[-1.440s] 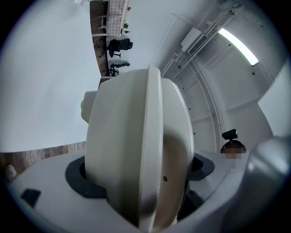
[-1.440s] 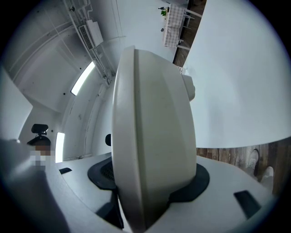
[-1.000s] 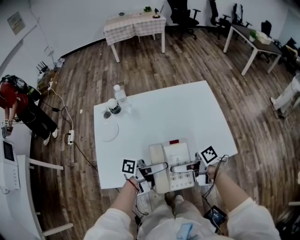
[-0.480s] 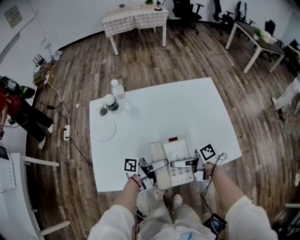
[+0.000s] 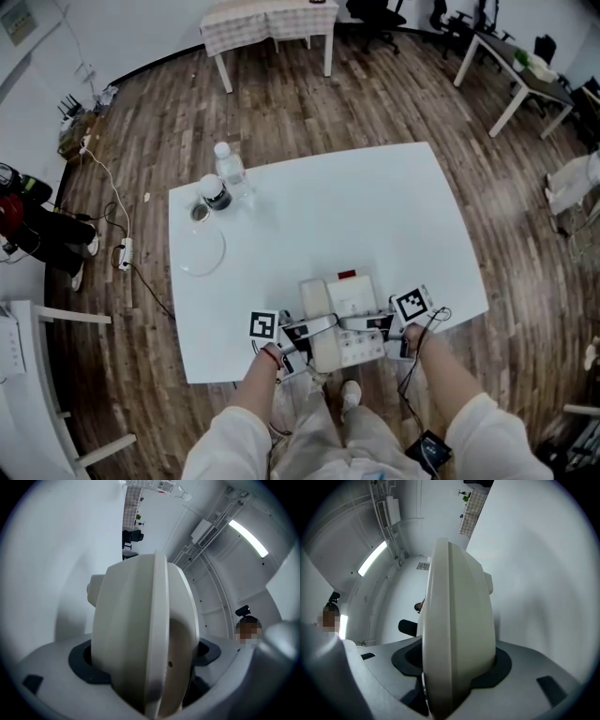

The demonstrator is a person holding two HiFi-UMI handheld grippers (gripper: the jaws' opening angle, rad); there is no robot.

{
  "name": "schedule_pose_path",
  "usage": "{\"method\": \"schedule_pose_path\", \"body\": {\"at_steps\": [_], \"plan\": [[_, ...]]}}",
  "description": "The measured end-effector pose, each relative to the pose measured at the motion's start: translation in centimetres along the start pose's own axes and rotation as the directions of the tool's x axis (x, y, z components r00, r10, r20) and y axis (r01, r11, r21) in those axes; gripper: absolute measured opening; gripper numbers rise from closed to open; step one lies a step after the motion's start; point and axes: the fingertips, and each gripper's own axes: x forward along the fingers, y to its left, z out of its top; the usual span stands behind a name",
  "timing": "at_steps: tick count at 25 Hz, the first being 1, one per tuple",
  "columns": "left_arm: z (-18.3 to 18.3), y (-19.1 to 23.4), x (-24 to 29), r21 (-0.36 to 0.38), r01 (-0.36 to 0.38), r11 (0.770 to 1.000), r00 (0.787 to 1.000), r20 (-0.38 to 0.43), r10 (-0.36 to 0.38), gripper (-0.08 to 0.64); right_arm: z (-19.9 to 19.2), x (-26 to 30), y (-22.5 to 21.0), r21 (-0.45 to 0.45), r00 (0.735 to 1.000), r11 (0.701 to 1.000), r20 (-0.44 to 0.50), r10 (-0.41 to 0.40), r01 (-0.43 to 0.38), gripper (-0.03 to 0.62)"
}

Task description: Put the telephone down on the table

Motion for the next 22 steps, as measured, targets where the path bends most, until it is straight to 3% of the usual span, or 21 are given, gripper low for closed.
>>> {"method": "schedule_pose_path", "body": {"at_steps": [9,13,22], "plan": [[0.1,2.5,-0.3,-0.018,-0.042,0.999,0.999,-0.027,0.042,0.472,-0.1,0.0,-2.1,0.086,0.994,0.991,0.032,0.101,-0.103,0.256],[0.9,3.0,0.0,0.034,-0.099,0.995,0.994,-0.038,0.1,0.471,1.0,-0.2,-2.7,0.083,0.995,0.992,0.038,0.09,-0.093,0.253],[1.6,4.1,0.4,0.011,-0.181,0.983,0.983,-0.031,0.181,0.469,2.0,-0.1,-3.2,0.078,0.997,0.995,0.04,0.066,-0.069,0.245]]}}
